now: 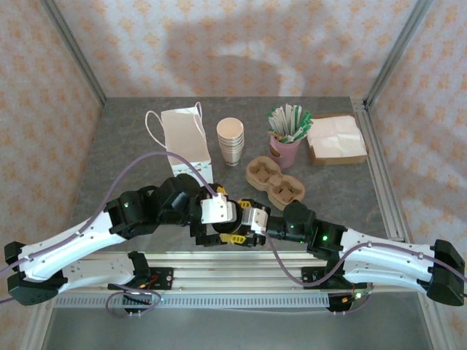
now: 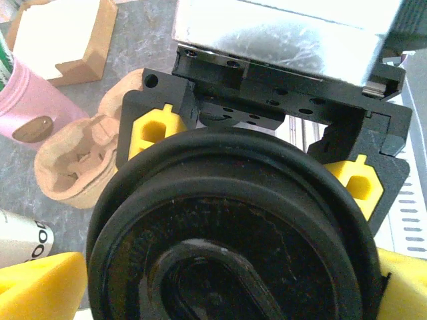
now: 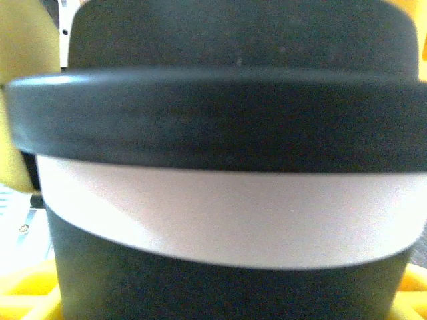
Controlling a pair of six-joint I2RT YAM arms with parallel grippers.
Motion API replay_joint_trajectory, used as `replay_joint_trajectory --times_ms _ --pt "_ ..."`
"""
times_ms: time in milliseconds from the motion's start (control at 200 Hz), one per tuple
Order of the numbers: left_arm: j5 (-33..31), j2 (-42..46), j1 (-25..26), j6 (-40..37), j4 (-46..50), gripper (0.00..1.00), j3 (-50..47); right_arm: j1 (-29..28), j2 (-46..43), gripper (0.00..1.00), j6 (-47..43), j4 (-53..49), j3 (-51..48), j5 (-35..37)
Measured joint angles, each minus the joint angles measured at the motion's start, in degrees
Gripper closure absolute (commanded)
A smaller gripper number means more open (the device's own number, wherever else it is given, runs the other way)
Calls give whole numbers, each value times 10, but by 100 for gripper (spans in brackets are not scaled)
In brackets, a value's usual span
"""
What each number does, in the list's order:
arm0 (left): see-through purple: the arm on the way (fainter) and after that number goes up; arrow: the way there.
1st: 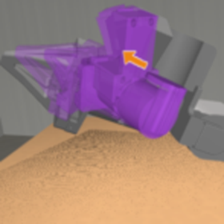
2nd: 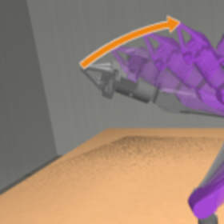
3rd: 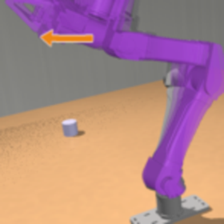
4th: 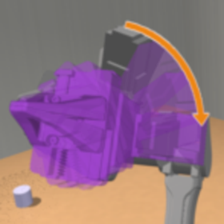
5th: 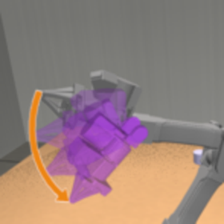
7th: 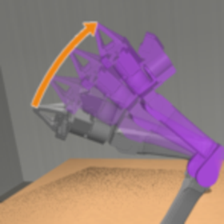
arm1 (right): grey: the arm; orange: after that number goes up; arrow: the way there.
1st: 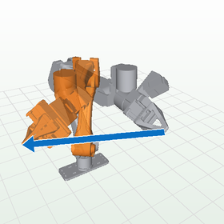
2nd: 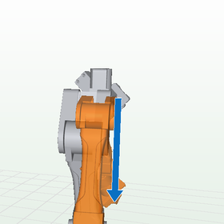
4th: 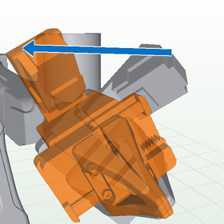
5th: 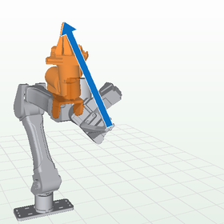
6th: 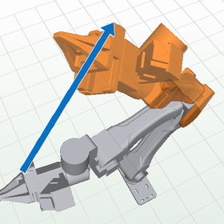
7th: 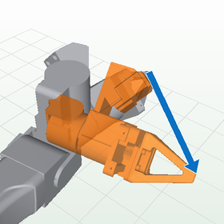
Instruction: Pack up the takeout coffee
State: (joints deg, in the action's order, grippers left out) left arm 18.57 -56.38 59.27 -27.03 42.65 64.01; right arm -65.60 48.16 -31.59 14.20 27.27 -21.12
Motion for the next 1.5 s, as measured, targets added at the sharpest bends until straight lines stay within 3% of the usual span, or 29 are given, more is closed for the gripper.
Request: replay_joint_trajectory --times_ms 260,606,776,836,1036,1311,1496 --pt "5 -21 0 2 0 0 0 0 0 25 0 1 6 -6" --pt "5 -22 0 8 -5 14 0 0 10 19 10 2 9 4" --pt "3 -22 0 15 -14 15 0 -1 23 11 25 -3 9 23" --pt "1 -22 0 15 -15 15 -1 -2 24 0 29 -5 9 29" --pt "-28 -28 0 17 -17 15 -9 -3 16 1 54 12 -2 74" --pt "-81 -77 0 23 -10 15 -9 -3 -106 1 139 28 -94 139" --pt "-101 -125 0 32 -5 14 -9 -3 -165 1 294 22 -119 212"
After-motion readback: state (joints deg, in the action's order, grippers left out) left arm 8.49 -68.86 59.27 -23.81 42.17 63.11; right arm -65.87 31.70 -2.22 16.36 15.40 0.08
